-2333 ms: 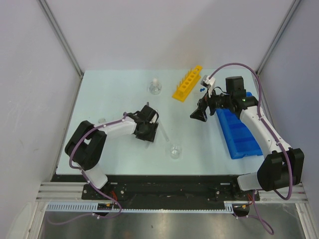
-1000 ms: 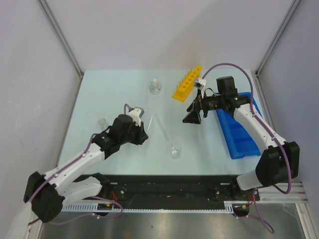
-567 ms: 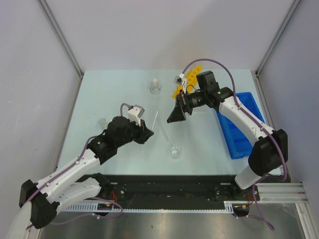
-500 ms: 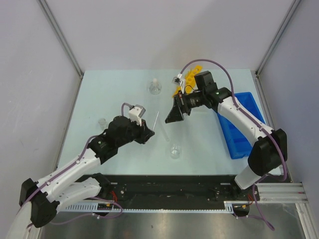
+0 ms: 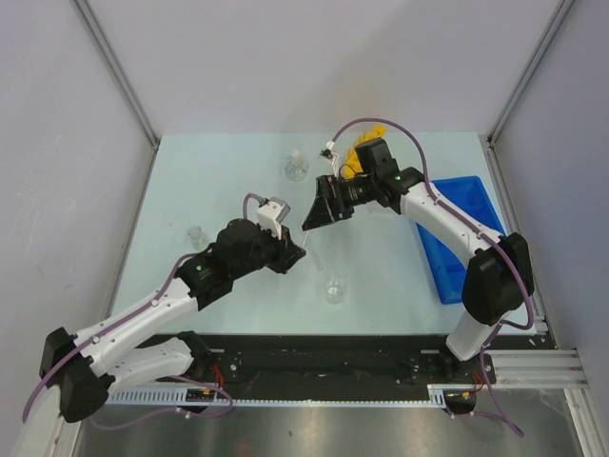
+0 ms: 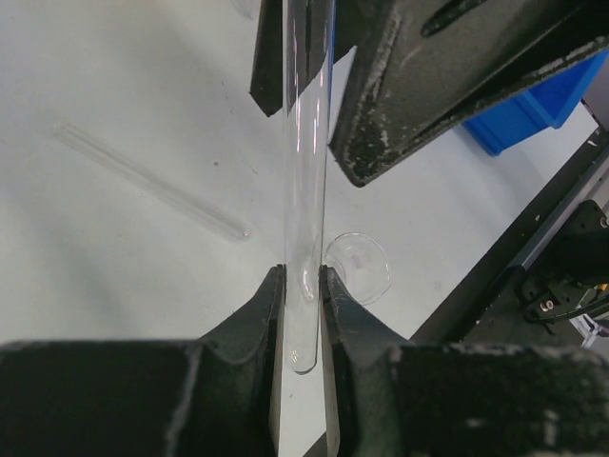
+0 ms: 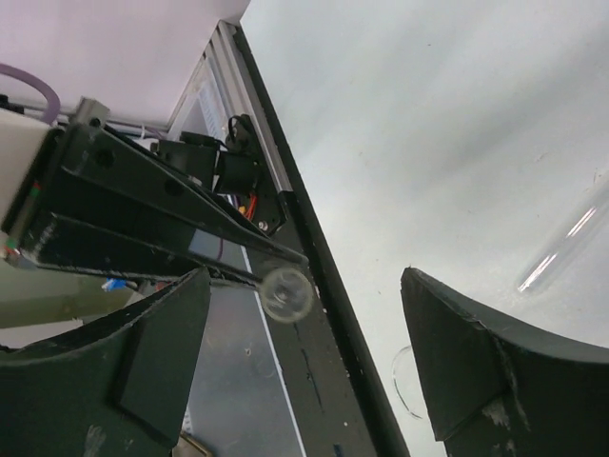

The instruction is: Organize the chemistry lab equipment

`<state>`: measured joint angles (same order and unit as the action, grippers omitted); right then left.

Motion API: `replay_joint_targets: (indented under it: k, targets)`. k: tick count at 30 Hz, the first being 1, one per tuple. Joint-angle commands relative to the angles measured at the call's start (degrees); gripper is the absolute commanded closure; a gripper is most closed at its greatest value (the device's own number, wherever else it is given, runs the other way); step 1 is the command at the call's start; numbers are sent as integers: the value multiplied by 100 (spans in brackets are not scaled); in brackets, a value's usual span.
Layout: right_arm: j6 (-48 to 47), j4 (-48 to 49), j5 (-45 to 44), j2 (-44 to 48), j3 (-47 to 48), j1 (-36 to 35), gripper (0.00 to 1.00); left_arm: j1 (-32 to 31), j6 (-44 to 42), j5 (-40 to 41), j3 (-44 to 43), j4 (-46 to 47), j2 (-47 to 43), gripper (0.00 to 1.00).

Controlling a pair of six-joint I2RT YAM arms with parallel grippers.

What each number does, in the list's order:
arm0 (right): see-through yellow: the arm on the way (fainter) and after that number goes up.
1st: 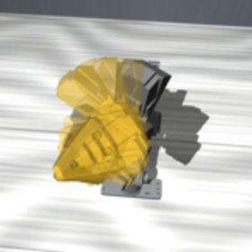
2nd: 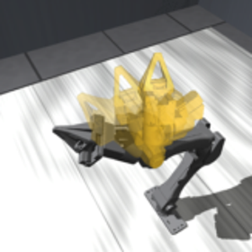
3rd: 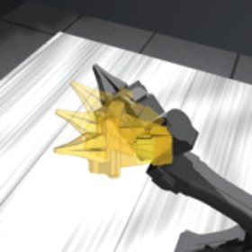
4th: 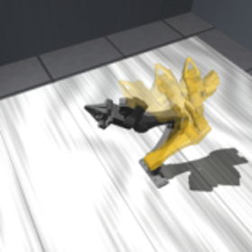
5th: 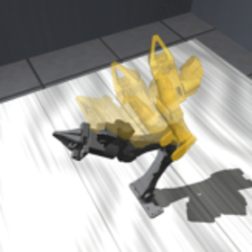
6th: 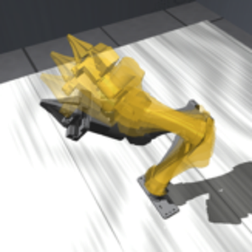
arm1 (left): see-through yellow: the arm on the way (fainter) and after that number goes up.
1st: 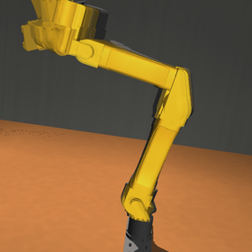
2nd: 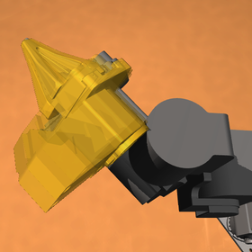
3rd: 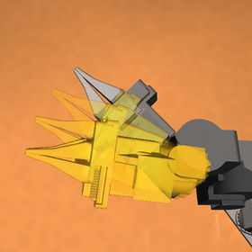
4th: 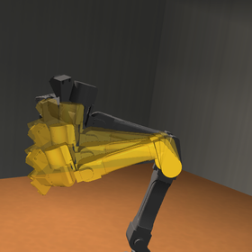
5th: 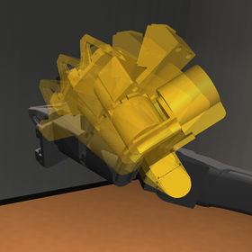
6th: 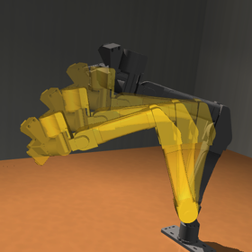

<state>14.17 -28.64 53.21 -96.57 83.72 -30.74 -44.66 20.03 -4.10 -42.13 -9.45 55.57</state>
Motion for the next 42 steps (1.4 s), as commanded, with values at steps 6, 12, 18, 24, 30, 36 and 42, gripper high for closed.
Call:
replay_joint_targets:
  k: [6, 12, 18, 24, 30, 36, 42]
  targets:
    - [261, 131, -30, -81, 426, -98, 39, -121, -34, 199, -322, 207, 121, 88]
    - [358, 201, 40, -142, 417, -134, 64, -113, -52, 217, -340, 198, 191, 88]
    - [227, 79, 5, -274, 636, -143, 80, -113, -8, 347, -357, 155, 147, 78]
    - [-292, -377, -363, -388, 1102, -81, 80, -121, 168, 796, -340, -30, -107, 35]
    - [-872, -712, -855, -625, 1742, 384, 81, -95, -25, 1806, -401, -565, -766, 0]
    - [-1872, -520, -2348, -784, 2087, 815, 80, 159, -693, 2299, -708, -1462, -1241, 0]
    - [-2471, 138, -3509, -968, 2122, 991, 79, 502, -1089, 2800, -622, -2131, -1216, 0]
